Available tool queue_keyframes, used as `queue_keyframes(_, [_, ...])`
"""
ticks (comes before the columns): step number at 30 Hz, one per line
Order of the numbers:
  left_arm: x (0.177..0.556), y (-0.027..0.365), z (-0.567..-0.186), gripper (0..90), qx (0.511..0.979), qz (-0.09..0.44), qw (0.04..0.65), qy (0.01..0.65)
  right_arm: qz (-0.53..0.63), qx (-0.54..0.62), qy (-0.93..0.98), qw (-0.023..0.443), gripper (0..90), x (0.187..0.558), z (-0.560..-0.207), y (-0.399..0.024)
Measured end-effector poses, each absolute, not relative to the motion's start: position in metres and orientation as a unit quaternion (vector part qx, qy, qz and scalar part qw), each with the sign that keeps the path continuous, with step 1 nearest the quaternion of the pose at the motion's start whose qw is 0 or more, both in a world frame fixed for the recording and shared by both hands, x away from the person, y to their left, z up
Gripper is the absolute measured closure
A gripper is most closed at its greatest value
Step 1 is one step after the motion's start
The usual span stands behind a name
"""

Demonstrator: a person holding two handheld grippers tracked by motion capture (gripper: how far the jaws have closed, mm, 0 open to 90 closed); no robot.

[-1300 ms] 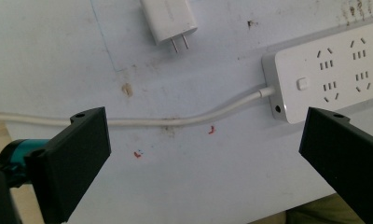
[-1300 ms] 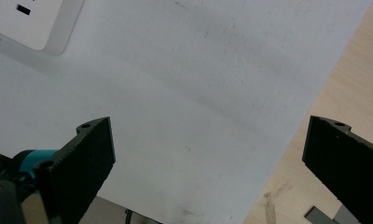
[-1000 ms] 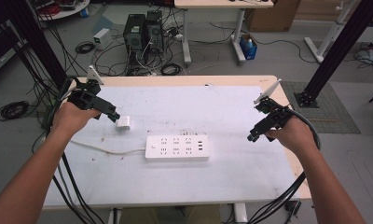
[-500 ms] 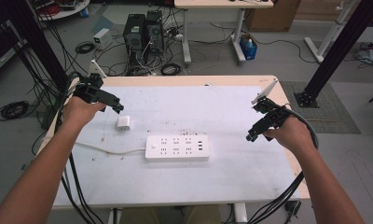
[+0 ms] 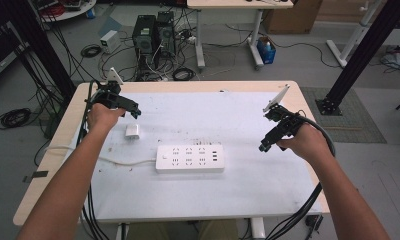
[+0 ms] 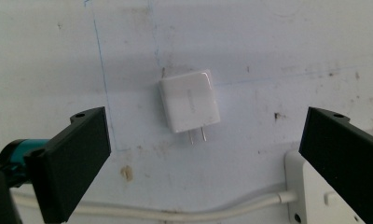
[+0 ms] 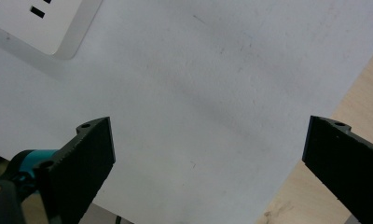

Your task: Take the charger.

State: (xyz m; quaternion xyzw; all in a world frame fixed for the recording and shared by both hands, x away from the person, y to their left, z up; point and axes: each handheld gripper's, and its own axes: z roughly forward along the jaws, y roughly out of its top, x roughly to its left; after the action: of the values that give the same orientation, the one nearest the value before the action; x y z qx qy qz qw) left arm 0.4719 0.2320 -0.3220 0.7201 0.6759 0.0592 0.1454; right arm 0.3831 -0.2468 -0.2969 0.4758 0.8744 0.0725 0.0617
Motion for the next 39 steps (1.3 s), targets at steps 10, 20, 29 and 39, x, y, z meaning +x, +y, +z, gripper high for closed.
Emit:
queue_keyframes(10, [0.488, 0.219, -0.359, 1.9, 0.702, 0.077, 0.132, 0.695, 0.083, 0.475, 0.873, 0.065, 1.6, 0.38, -0.296, -0.256])
queue_keyframes(20, [0.495, 0.217, -0.388, 1.9, 0.7, 0.077, 0.106, 0.702, 0.083, 0.478, 0.872, 0.062, 1.6, 0.382, -0.302, -0.257])
queue_keyframes(29, [0.495, 0.219, -0.408, 1.9, 0.696, 0.065, 0.102, 0.708, 0.08, 0.476, 0.874, 0.058, 1.6, 0.386, -0.308, -0.256])
queue_keyframes(39, [0.493, 0.223, -0.417, 14.2, 0.698, 0.07, 0.09, 0.707, 0.082, 0.476, 0.874, 0.059, 1.6, 0.389, -0.311, -0.257])
